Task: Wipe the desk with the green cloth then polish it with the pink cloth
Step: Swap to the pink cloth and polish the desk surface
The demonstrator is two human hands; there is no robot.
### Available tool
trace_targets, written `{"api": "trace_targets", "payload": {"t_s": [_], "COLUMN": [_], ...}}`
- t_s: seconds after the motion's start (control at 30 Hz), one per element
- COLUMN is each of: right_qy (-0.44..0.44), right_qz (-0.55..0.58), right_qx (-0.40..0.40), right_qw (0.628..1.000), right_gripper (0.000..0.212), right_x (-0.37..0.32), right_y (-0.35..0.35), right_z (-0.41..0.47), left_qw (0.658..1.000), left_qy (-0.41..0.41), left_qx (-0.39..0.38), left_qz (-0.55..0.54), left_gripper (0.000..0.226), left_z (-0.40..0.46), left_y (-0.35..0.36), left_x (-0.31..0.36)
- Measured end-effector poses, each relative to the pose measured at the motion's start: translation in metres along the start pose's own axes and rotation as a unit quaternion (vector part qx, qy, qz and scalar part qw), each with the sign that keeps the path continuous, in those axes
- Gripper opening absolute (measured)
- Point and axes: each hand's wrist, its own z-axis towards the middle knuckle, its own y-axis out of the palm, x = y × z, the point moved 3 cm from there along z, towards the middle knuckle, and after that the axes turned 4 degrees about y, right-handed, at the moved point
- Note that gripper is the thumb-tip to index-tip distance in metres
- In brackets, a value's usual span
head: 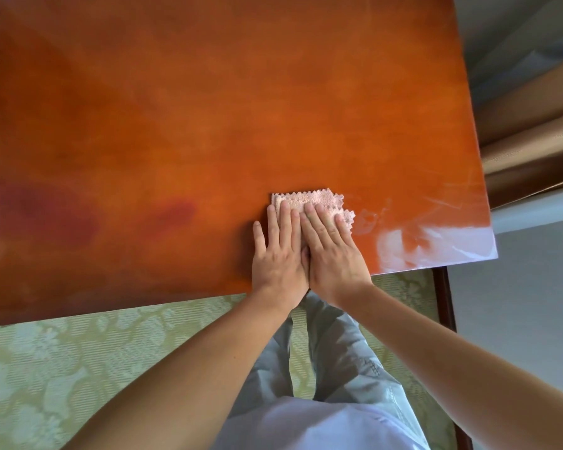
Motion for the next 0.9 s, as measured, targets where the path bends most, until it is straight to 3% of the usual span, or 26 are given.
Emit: {"api": "trace_targets", "payload": {"t_s": [0.53,0.9], "right_qy": [0.007,-0.026], "right_qz": [0.007,-0.025], "right_qx": [0.008,-0.022], "right_qw": [1.000,0.999], "right_gripper": [0.060,0.061], "right_x": [0.087,0.121], "right_y": [-0.025,-0.060], "right_z": [-0.010,0.079], "left_qw": [1.000,0.999], "left_qy": [0.007,-0.025], "left_qx": [0.006,-0.011], "left_qz": [-0.018,0.019], "left_gripper": [0.073,0.068], "left_z": [0.036,0.121], "left_y": [-0.010,-0.054], "left_x": [0.081,0.072]}}
